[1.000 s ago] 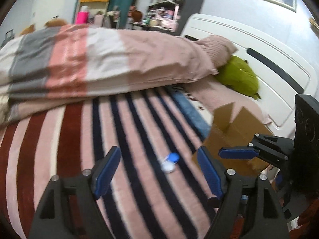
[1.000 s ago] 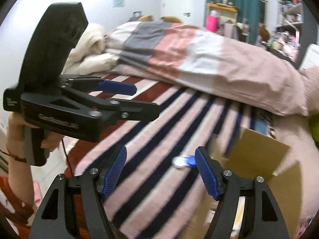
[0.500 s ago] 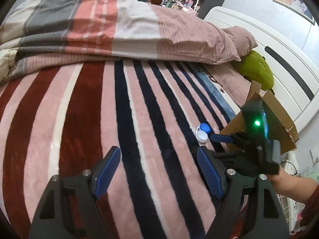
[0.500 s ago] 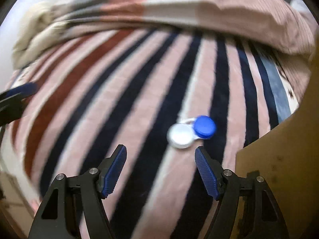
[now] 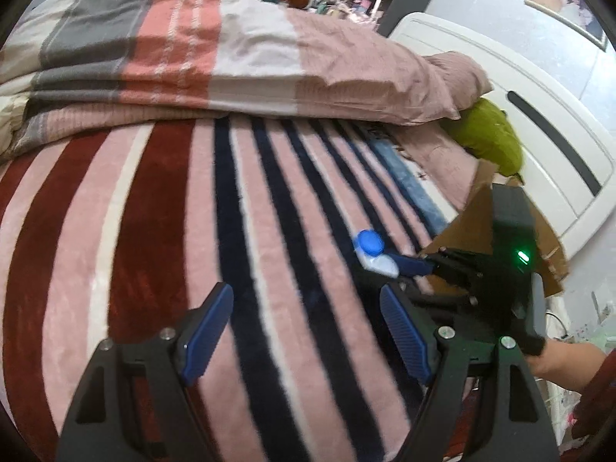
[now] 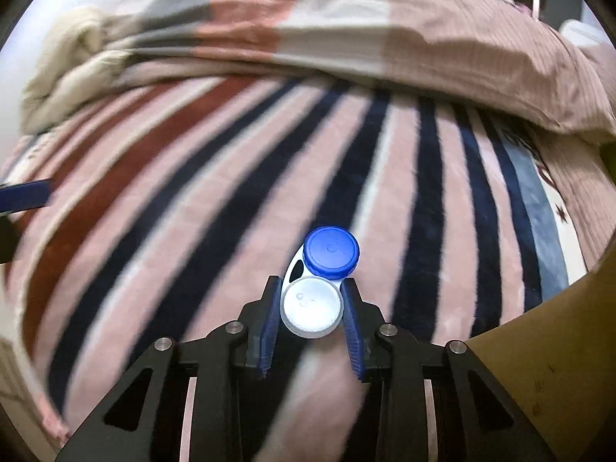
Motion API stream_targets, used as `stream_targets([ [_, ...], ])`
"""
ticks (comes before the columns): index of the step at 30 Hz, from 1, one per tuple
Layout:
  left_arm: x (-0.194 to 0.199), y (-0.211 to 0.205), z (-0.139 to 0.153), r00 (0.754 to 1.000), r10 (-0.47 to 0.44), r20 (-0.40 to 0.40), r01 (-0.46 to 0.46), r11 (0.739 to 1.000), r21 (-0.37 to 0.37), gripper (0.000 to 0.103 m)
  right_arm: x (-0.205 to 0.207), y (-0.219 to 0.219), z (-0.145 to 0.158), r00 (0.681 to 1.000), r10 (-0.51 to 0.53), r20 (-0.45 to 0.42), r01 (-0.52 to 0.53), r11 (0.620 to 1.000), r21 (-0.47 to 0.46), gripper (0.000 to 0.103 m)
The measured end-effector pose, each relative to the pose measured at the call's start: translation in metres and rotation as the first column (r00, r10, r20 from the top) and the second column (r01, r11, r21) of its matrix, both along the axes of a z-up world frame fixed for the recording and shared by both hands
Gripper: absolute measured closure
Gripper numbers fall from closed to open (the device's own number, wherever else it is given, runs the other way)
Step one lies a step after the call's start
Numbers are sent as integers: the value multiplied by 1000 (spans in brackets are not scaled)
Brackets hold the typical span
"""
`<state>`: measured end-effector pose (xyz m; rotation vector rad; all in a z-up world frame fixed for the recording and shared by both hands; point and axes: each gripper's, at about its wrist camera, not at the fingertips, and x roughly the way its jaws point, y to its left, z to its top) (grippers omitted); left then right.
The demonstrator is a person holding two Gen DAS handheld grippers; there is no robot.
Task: Organize rigid objects
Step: 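Move the right gripper to the white-and-blue lens case and grasp it, then carry the lens case into the cardboard box and open the right gripper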
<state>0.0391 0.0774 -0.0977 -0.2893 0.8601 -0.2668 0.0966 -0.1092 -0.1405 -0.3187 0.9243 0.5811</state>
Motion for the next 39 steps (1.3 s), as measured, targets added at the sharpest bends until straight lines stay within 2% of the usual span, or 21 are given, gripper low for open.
stream_targets([
  [4, 3, -22, 22, 996, -72, 45, 75, 996, -51, 27, -34, 8, 44, 991, 129, 18, -130, 987, 91, 77],
  [6, 5, -36, 32, 991, -113, 68, 118, 990, -76, 32, -46, 8, 61, 986, 163, 37, -166, 978, 128, 77],
  [8, 9, -51, 41, 984, -156, 81, 164, 981, -102, 50, -59, 5, 81, 979, 192, 68, -201, 965, 166, 77],
  [9, 11, -59, 46, 981, -174, 89, 183, 977, -106, 53, -63, 1, 87, 977, 196, 79, -207, 963, 175, 77],
  [11, 14, -74, 57, 973, -201, 115, 214, 970, -115, 68, -70, -9, 102, 974, 198, 106, -216, 957, 192, 77],
  [13, 18, -88, 66, 970, -210, 125, 222, 970, -97, 77, -71, -23, 112, 977, 178, 120, -199, 958, 204, 77],
  [14, 20, -96, 71, 966, -221, 134, 234, 968, -94, 78, -71, -30, 115, 977, 168, 128, -193, 958, 212, 77],
  [22, 43, -167, 88, 938, -320, 135, 330, 942, -61, 78, -62, -97, 136, 986, 74, 148, -108, 965, 237, 77],
  [28, 61, -217, 87, 920, -378, 101, 382, 924, -27, 78, -51, -142, 136, 992, 3, 124, -33, 970, 240, 77],
  [33, 74, -243, 84, 915, -399, 68, 400, 916, -8, 77, -42, -169, 130, 993, -37, 110, 11, 973, 233, 77],
  [34, 76, -247, 82, 916, -398, 59, 398, 917, -1, 72, -40, -172, 129, 993, -46, 109, 20, 975, 223, 77],
  [35, 77, -251, 81, 919, -392, 49, 392, 920, 14, 58, -39, -174, 127, 993, -53, 110, 29, 977, 211, 77],
  [37, 78, -253, 81, 927, -372, 47, 370, 928, 36, 37, -36, -178, 123, 991, -75, 112, 54, 982, 180, 74],
  [39, 76, -251, 84, 931, -361, 58, 359, 933, 39, 32, -34, -182, 120, 991, -90, 99, 71, 981, 179, 54],
])
